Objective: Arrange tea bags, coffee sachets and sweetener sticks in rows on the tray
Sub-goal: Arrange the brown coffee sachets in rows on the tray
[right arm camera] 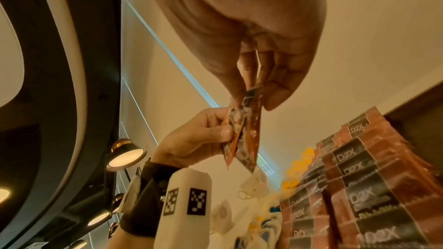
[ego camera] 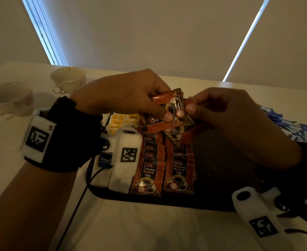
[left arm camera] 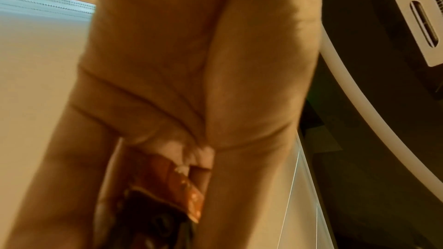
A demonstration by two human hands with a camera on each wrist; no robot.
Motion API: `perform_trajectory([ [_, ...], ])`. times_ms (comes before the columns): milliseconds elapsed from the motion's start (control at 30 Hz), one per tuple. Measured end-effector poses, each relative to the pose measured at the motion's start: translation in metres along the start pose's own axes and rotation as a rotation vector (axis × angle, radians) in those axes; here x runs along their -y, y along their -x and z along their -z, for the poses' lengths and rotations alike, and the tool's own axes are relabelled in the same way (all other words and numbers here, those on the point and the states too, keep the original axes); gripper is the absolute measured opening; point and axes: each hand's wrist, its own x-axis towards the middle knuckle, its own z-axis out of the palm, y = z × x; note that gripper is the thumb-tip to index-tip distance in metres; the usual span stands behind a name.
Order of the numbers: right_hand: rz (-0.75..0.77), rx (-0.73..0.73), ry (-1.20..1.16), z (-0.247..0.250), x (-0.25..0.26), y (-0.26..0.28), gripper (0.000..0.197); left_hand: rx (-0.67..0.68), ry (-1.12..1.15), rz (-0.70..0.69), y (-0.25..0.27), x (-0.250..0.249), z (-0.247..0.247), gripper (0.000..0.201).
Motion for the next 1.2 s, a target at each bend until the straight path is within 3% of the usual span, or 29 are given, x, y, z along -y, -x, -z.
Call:
perform_trajectory([
  [100,-0.041,0.016,0.003,0.002,-0.005,0.005,0.02,-0.081,0.052,0.013,0.001,0.002,0.005,0.025],
  [233,-0.108,0.031,0.011,0.009,-0.015,0.01,0.01,-0.139,0.098,0.029,0.003,0.004,0.01,0.028],
  [367,-0.29,0.378,0.195,0.012,-0.026,0.018,0.017,-0.215,0.107,0.035,0.004,0.006,0.015,0.019],
  [467,-0.302,0.5,0.306,0.006,-0.032,0.021,0.013,-0.206,0.116,0.045,0.006,0.004,0.016,0.023],
  [633,-0.279,0.548,0.387,-0.008,-0.032,0.022,0.013,-0.196,0.071,0.037,0.005,0.005,0.015,0.039],
  [867,-0.2,0.523,0.646,-0.019,-0.032,0.023,0.013,-0.191,0.062,0.011,0.005,0.005,0.015,0.023],
  [933,-0.155,0.47,0.736,-0.022,-0.032,0.023,0.028,-0.184,0.05,0.004,0.005,0.005,0.015,0.025],
  [1100,-0.082,0.461,0.655,-0.02,-0.028,0.024,0.024,-0.158,0.06,0.004,0.001,0.009,0.015,0.028],
  [1200,-0.111,0.446,0.533,-0.019,-0.022,0.024,0.024,-0.066,0.049,0.007,0.0,0.01,0.013,0.027],
])
